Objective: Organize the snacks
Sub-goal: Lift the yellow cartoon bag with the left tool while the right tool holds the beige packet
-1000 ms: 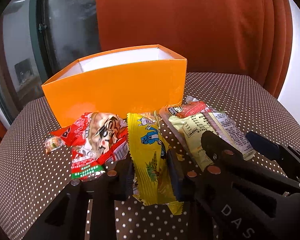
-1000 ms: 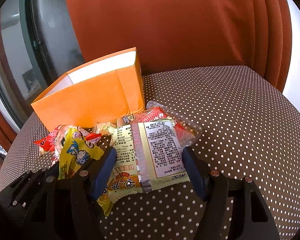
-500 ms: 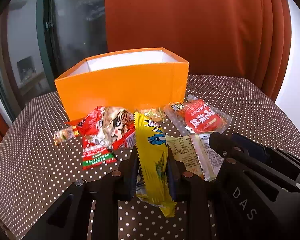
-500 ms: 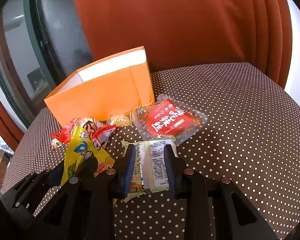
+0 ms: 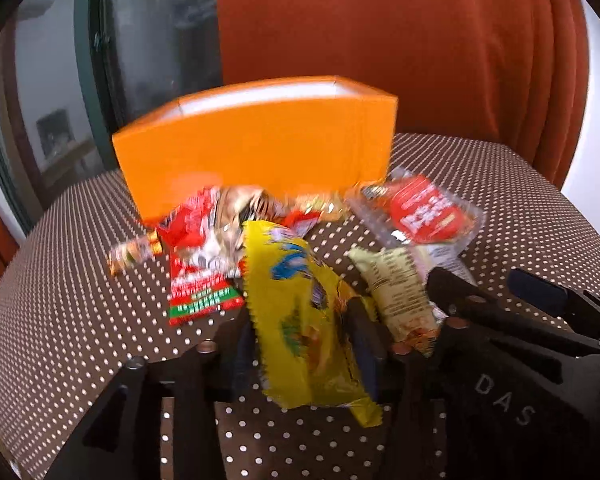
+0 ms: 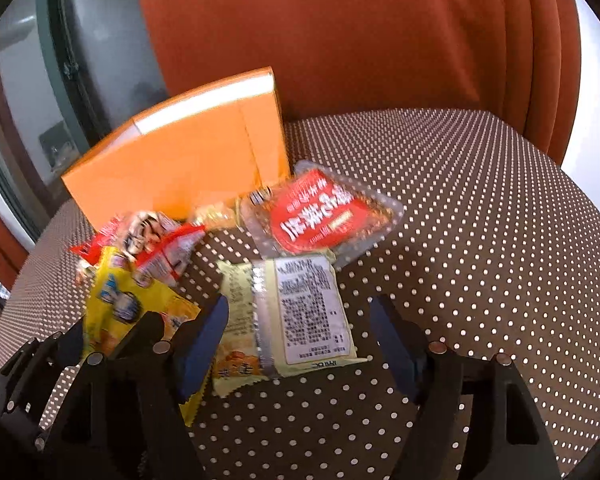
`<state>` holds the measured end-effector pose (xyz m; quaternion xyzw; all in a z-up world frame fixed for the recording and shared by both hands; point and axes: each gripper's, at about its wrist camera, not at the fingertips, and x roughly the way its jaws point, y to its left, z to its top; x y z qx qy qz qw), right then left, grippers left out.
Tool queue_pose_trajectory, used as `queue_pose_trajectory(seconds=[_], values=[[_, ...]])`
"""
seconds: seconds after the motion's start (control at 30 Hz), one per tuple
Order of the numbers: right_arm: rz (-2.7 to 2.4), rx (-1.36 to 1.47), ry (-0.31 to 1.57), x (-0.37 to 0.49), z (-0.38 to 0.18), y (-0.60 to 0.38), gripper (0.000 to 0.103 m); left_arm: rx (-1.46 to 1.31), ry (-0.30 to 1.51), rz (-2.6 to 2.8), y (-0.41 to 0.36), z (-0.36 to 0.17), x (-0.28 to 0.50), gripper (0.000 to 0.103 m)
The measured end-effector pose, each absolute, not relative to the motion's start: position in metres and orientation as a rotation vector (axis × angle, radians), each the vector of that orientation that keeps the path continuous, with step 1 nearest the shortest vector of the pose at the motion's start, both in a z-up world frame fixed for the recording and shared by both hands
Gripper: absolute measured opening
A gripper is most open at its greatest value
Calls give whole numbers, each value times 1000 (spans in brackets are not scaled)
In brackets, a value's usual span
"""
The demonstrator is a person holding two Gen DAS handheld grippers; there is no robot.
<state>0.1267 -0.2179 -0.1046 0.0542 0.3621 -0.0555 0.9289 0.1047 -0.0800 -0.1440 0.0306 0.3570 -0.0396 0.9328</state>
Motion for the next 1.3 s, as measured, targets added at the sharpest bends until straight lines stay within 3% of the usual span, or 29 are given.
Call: queue_pose_trajectory(seconds=[0.13, 0.2, 0.4, 0.7, 0.77, 0.93, 1.07, 1.13, 1.3], values=[[-109, 123, 764, 135, -114, -219, 77, 15, 787, -118, -73, -156, 113, 74], [-79, 123, 785, 139, -118, -216, 78, 11, 812, -143, -75, -162, 115, 78], [-92, -5, 804, 149, -129, -193, 89, 57, 831, -120, -78, -171, 114, 84], [-99, 3, 856, 163, -140, -194, 90, 71, 869, -94, -80, -177, 127, 93], [-105, 5, 849, 163, -140, -196, 84, 82, 863, -95, -82, -175, 128, 93], [-100, 38, 828, 157, -137, -206, 82, 128, 836, -105, -95, -172, 131, 91], [-97, 50, 819, 156, -135, -213, 82, 90, 834, -159, -97, -171, 133, 79], [-88, 57, 815, 155, -134, -213, 81, 81, 827, -164, -99, -171, 133, 68], [-89, 39, 798, 149, -127, -214, 81, 64, 814, -169, -99, -168, 129, 66]])
